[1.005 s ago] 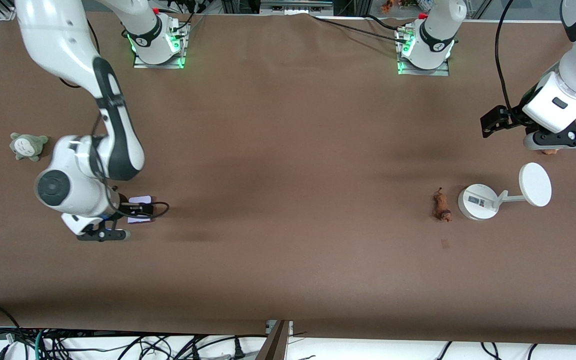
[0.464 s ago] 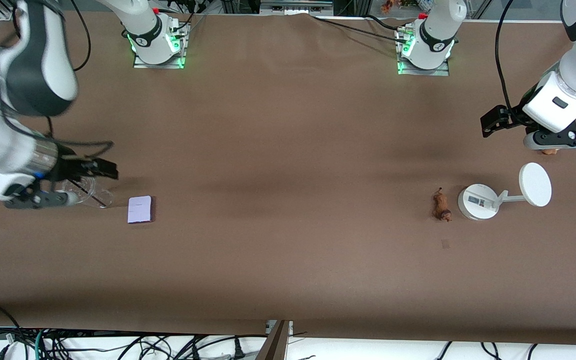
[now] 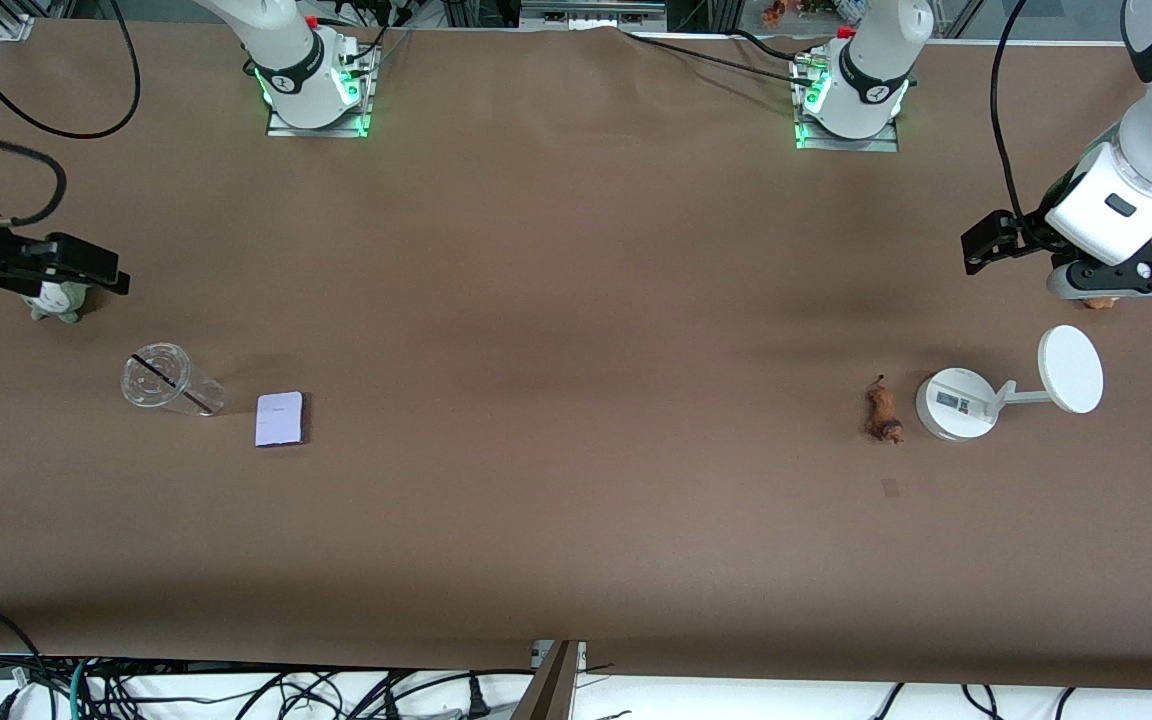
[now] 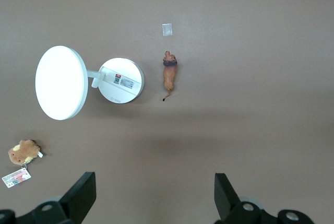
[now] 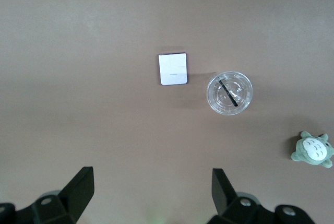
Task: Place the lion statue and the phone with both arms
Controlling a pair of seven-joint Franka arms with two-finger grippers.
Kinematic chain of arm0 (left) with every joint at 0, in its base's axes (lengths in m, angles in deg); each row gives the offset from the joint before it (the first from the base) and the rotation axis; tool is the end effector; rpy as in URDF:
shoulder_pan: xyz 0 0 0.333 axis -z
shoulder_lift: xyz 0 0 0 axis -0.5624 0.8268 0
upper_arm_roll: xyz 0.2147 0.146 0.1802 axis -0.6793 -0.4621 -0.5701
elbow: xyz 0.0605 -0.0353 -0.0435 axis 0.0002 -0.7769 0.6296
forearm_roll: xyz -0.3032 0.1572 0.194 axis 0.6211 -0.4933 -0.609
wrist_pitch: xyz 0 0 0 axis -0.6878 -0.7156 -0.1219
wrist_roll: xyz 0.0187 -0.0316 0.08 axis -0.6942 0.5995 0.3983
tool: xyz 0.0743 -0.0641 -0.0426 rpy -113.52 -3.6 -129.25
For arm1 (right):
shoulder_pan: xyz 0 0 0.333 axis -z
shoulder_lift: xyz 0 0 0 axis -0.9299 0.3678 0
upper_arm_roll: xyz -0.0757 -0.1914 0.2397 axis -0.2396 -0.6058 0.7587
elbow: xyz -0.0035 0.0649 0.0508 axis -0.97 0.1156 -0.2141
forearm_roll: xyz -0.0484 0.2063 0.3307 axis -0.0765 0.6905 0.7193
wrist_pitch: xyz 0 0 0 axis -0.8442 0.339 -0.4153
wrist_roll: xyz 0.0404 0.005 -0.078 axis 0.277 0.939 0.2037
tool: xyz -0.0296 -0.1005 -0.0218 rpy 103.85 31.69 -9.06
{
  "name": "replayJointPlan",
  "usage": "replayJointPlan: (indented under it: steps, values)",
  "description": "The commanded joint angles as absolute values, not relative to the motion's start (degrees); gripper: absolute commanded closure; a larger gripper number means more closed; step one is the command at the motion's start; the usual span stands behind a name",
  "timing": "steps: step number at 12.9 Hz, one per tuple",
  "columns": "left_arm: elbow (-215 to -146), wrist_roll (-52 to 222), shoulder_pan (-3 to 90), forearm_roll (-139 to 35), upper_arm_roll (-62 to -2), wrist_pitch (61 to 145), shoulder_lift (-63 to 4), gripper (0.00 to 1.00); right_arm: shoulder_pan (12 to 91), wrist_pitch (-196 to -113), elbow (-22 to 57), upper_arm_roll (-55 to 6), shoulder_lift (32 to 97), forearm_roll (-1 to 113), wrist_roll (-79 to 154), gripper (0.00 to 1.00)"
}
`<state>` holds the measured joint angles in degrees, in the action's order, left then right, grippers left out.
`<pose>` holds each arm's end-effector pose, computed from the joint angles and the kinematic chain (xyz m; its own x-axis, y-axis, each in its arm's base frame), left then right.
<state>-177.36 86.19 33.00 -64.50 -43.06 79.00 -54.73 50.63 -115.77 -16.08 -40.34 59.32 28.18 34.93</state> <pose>0.5553 -0.0500 0.5735 0.9981 0.0318 -0.0533 0.0286 -0.9978 -0.0606 0.6215 0.0284 0.6190 0.9932 0.0278 -0.1129 0.0220 -0.9984 -0.0525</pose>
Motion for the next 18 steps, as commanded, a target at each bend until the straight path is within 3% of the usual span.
replayJointPlan:
  steps: [1, 8, 11, 16, 18]
  values:
    - [-176.11, 86.18, 32.91, -63.13, -43.17, 77.75, -54.63, 0.0, 50.49, -111.83, -17.82, -40.19, 60.69, 28.43, 35.36, 0.0]
    - [-176.11, 86.27, 32.99, -63.13, -43.17, 77.75, -54.63, 0.0, 51.89, -111.82, -15.72, -39.23, 58.42, 28.52, 35.27, 0.0]
    - [-176.11, 86.27, 32.99, -63.13, -43.17, 77.75, -54.63, 0.0, 60.49, -118.39, -6.59, -28.35, 51.3, 23.01, 36.06, 0.0]
    - [-174.44, 86.35, 33.17, -63.04, -43.17, 77.58, -53.75, 0.0, 64.81, -124.38, 2.73, -26.22, 44.27, 22.1, 39.22, 0.0]
    - [-174.44, 86.27, 33.17, -63.04, -43.17, 77.57, -53.75, 0.0, 68.84, -126.57, 8.17, -22.11, 40.59, 21.84, 38.96, 0.0]
